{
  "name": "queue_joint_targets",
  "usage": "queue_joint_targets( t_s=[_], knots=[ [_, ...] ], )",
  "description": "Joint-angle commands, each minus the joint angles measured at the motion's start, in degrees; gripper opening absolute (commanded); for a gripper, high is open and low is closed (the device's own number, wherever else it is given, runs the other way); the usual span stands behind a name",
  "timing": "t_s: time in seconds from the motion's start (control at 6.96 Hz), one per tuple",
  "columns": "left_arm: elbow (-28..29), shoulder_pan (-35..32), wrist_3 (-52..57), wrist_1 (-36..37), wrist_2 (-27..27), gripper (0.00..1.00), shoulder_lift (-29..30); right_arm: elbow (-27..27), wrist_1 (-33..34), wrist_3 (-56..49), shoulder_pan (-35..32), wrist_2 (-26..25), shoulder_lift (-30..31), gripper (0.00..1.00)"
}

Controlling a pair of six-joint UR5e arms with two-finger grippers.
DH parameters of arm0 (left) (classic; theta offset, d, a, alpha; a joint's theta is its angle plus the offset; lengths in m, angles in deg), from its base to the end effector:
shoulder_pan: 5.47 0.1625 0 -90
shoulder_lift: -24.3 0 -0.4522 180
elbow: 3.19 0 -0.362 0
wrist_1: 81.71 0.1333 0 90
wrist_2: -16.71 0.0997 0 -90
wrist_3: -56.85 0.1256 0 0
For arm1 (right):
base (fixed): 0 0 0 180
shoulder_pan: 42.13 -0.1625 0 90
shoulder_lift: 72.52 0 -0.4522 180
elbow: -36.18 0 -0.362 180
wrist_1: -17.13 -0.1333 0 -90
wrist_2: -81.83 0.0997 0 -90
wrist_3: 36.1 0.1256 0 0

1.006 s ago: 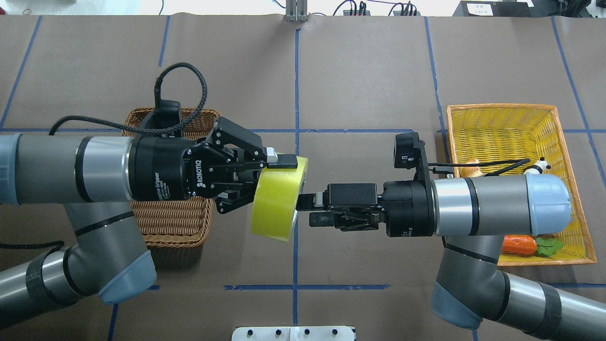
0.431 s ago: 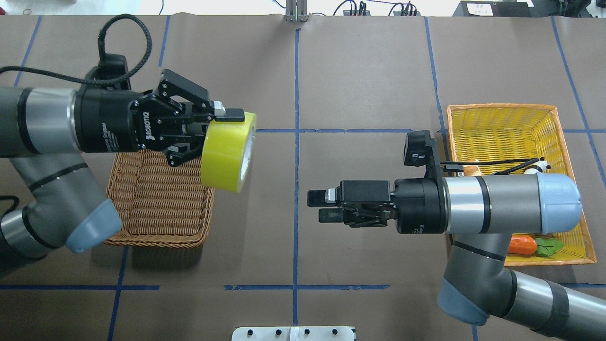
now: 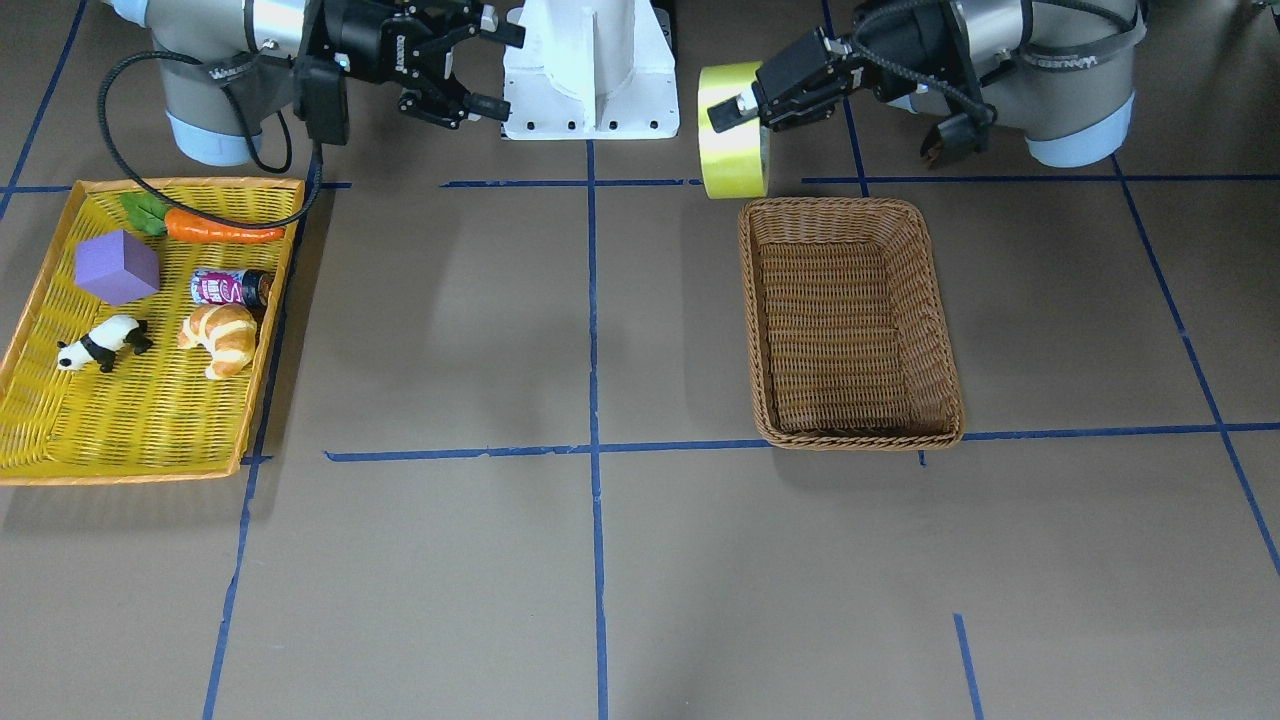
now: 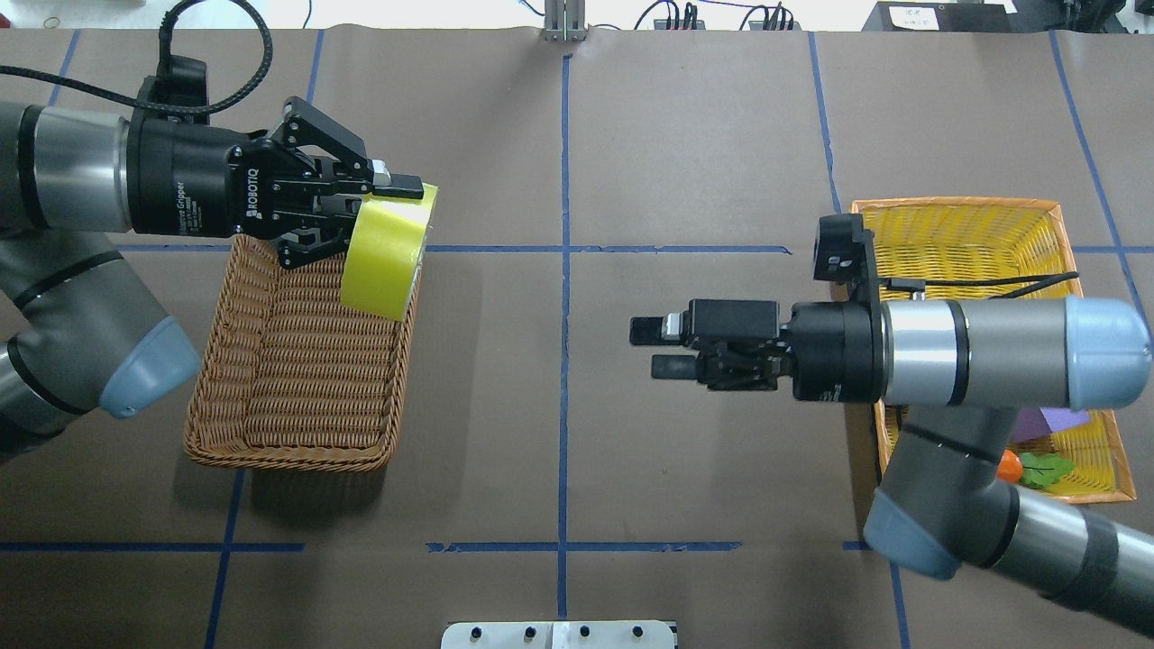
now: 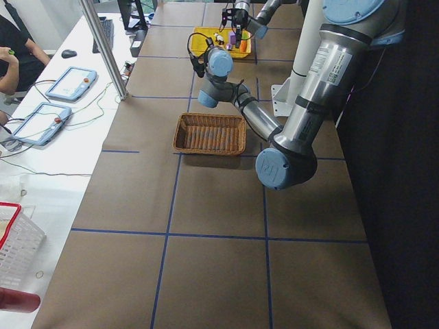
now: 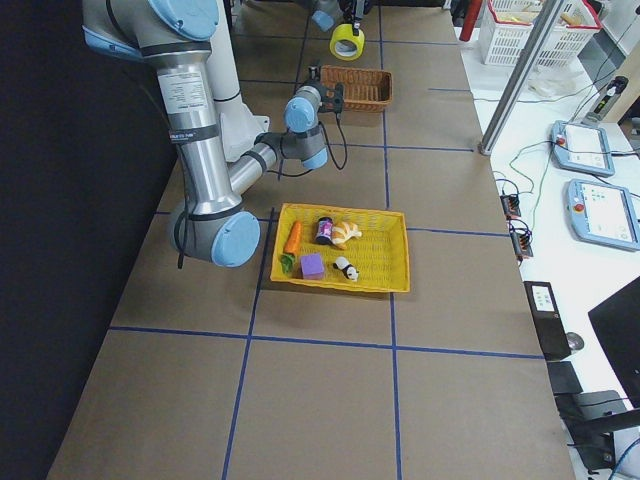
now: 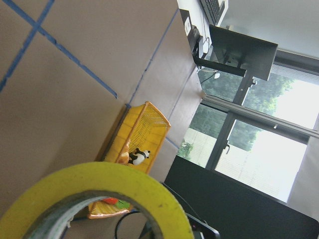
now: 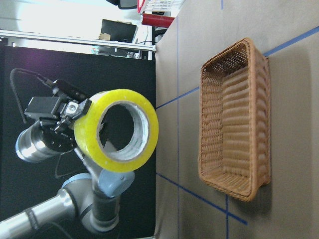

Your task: Move tape to another basket

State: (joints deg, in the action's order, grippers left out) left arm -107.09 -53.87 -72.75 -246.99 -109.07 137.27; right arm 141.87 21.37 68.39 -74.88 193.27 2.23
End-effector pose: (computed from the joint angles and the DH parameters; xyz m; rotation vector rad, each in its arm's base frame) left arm 0.3024 -0.4307 0.2309 -0.2602 1.8875 -0.4376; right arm -0.3641 -0.3381 0.2711 0.0866 -2.0034 0.1464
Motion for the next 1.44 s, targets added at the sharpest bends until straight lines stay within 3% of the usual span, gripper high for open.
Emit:
queue_joint_targets(
  t_s=[0.0, 0.72, 0.86, 1.29],
  knots=[
    [-0.95, -0.81, 12.39, 12.64, -3.16, 0.00, -0.11, 0.22, 13.97, -9.92, -8.61, 9.61, 1.45, 1.00],
    [-1.92, 0.59, 41.64, 29.90, -1.24, 0.00, -5.27, 1.18, 65.09, -53.00, -18.73, 11.34, 1.89, 1.00],
    [-1.84, 2.68, 48.67, 32.19, 3.64, 0.00, -8.43, 2.14, 76.85, -61.51, -20.58, 10.21, 1.37, 1.00],
    [-1.92, 9.19, 55.49, 37.99, 14.20, 0.00, -9.95, 1.98, 96.85, -92.79, -34.79, 12.21, 1.01, 1.00]
  ],
)
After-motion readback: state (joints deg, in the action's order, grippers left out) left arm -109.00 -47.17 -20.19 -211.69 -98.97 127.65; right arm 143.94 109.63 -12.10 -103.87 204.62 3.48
